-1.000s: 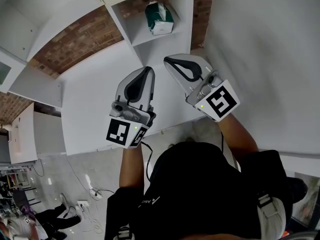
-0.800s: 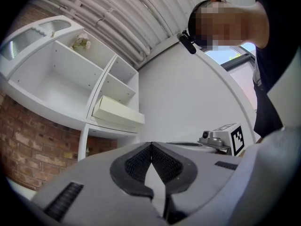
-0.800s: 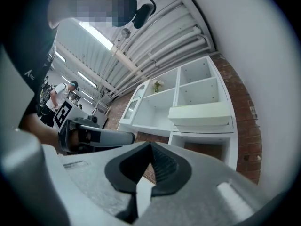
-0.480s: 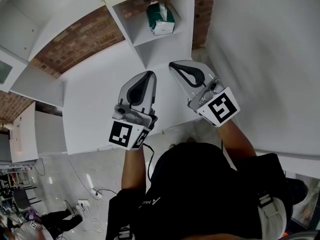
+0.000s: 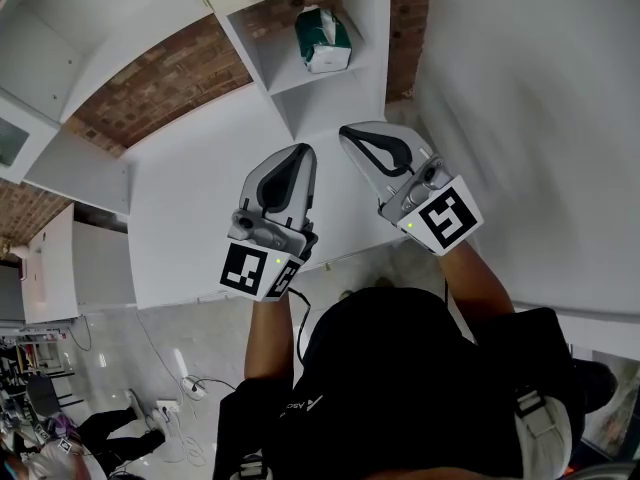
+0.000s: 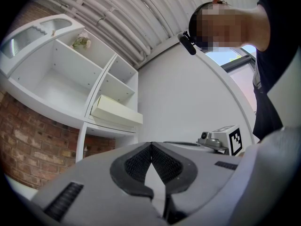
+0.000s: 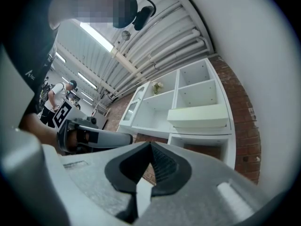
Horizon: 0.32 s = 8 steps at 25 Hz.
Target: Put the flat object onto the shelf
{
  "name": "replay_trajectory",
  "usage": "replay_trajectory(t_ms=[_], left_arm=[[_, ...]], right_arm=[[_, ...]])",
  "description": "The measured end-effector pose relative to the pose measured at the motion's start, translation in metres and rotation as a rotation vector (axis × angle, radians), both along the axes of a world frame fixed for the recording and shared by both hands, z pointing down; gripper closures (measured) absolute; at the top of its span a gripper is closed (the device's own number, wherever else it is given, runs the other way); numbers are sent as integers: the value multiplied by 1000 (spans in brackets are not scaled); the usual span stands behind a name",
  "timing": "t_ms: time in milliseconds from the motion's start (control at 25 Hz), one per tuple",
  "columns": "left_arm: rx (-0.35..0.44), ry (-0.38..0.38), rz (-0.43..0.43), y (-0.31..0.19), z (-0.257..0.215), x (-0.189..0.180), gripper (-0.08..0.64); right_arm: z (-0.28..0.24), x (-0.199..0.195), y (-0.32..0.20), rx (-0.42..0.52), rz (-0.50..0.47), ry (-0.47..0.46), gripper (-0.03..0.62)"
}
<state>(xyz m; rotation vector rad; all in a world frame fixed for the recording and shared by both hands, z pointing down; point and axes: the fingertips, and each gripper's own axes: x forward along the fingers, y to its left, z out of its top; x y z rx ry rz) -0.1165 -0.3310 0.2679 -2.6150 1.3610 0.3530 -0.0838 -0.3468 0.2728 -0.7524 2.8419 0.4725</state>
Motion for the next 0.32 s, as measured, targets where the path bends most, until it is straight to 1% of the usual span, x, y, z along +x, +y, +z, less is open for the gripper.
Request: replay_trajectory(t_ms=[320], left_arm=[[-3, 6, -3, -1, 0, 1, 561]], right_arm=[[-1, 3, -1, 3, -2, 5, 592]])
